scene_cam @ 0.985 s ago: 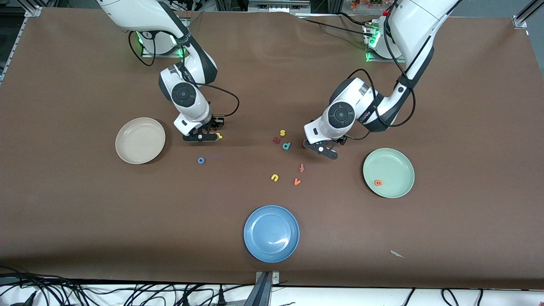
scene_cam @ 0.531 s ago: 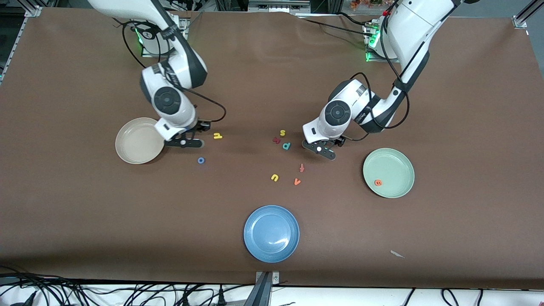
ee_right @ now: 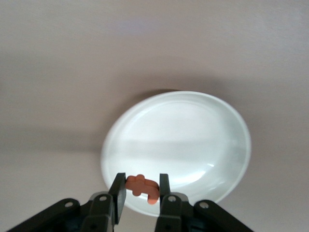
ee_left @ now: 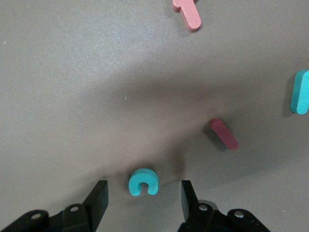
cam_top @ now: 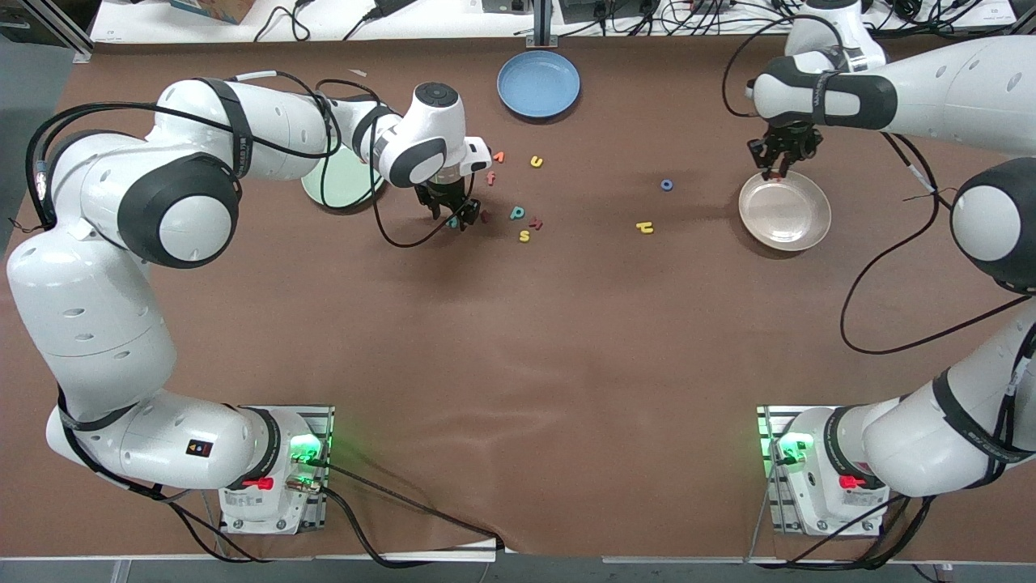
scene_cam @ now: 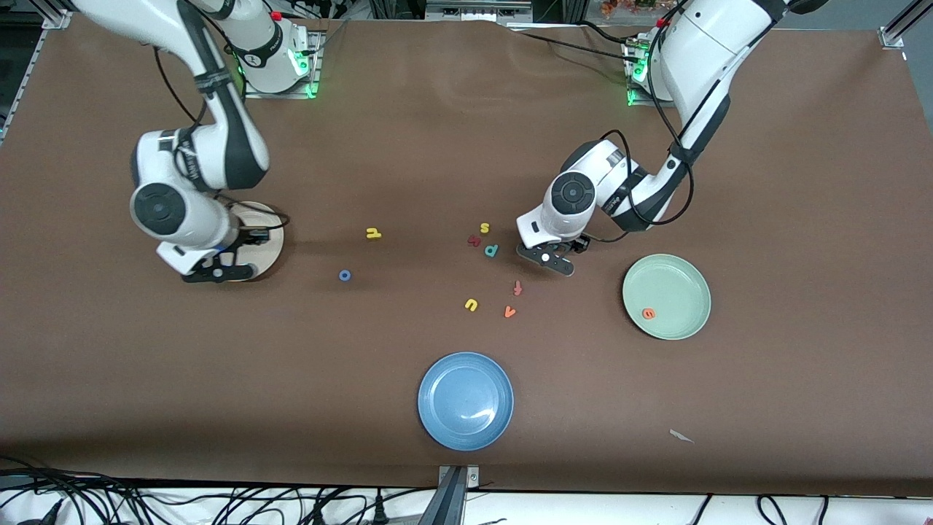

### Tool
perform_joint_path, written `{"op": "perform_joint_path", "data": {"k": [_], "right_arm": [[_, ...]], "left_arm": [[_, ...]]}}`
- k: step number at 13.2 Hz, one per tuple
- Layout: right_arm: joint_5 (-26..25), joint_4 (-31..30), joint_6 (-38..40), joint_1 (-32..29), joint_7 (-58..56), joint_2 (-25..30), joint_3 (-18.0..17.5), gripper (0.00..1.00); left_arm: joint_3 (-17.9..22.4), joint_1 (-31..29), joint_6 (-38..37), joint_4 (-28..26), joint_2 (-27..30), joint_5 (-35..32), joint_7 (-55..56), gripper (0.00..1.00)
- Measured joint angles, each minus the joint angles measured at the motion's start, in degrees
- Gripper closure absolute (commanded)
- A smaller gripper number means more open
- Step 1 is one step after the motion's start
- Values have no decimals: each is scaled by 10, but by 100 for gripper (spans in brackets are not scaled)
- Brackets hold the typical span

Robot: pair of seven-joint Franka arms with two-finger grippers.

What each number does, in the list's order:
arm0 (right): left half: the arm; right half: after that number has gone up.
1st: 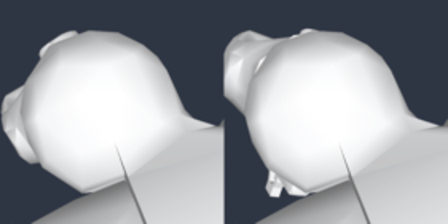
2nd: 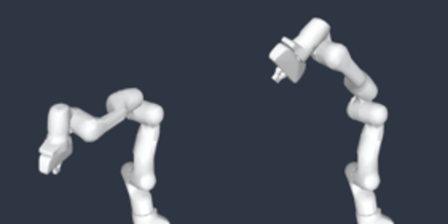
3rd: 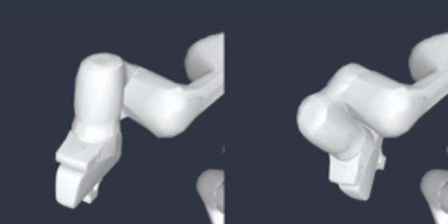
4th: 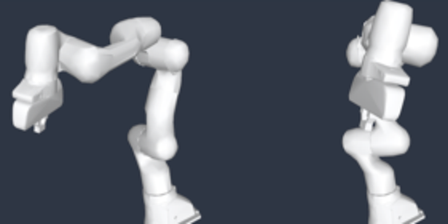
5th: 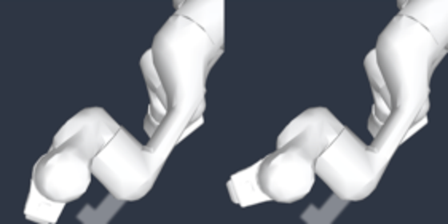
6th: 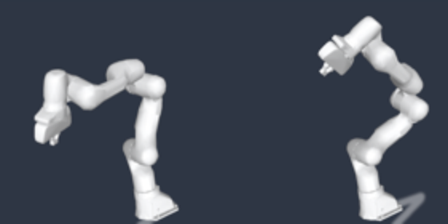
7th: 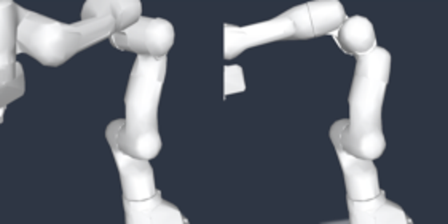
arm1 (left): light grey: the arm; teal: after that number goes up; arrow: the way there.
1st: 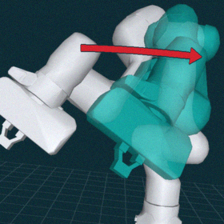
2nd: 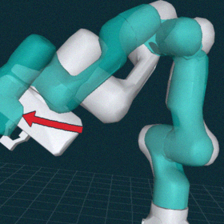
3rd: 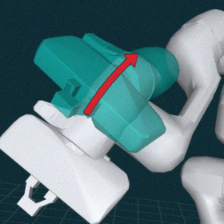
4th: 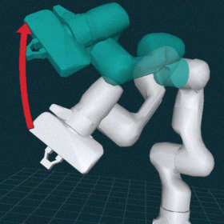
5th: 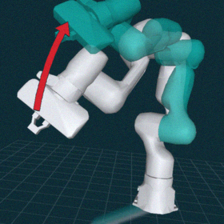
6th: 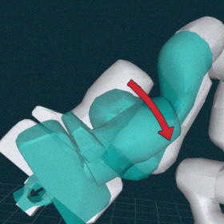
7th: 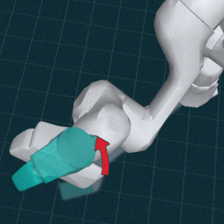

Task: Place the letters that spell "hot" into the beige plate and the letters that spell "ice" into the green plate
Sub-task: 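Carry the f onto the white plate while the left gripper grasps the c, then release the c on the green plate while the right gripper approaches the ring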

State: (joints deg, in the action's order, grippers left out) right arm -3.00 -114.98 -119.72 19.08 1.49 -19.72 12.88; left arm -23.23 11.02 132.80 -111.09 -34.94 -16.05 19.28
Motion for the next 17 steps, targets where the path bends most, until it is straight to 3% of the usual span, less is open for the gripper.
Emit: {"op": "perform_joint_path", "data": {"k": [3, 5, 6, 7, 8, 10, 11, 13, 17], "right_arm": [[0, -4, 0, -35, -52, -29, 6, 88], [0, -13, -13, -63, -90, -42, 7, 80], [0, -23, -28, -73, -98, -47, 7, 72], [0, -32, -42, -79, -102, -50, 7, 63], [0, -39, -50, -80, -103, -52, 7, 52], [0, -43, -54, -79, -103, -53, 5, 14], [0, -43, -55, -78, -104, -53, 4, 2], [0, -39, -57, -77, -103, -49, 3, 2], [1, 1, -58, -75, -103, -26, -27, 2]], "left_arm": [[0, 3, 0, 0, -2, 0, 4, 55], [0, 3, 0, 0, -3, 0, 5, 75], [0, 3, 0, 0, -3, 0, 5, 89], [0, 3, 0, 0, -3, 0, 5, 97], [0, 3, 0, 0, -3, 0, 5, 100], [0, 2, 0, 1, -3, 0, 6, 100], [0, 0, 0, 4, -2, 0, 6, 99], [0, -3, -24, 18, 8, 0, 6, 96], [0, -14, -169, 85, 41, 0, 5, 99]]}}
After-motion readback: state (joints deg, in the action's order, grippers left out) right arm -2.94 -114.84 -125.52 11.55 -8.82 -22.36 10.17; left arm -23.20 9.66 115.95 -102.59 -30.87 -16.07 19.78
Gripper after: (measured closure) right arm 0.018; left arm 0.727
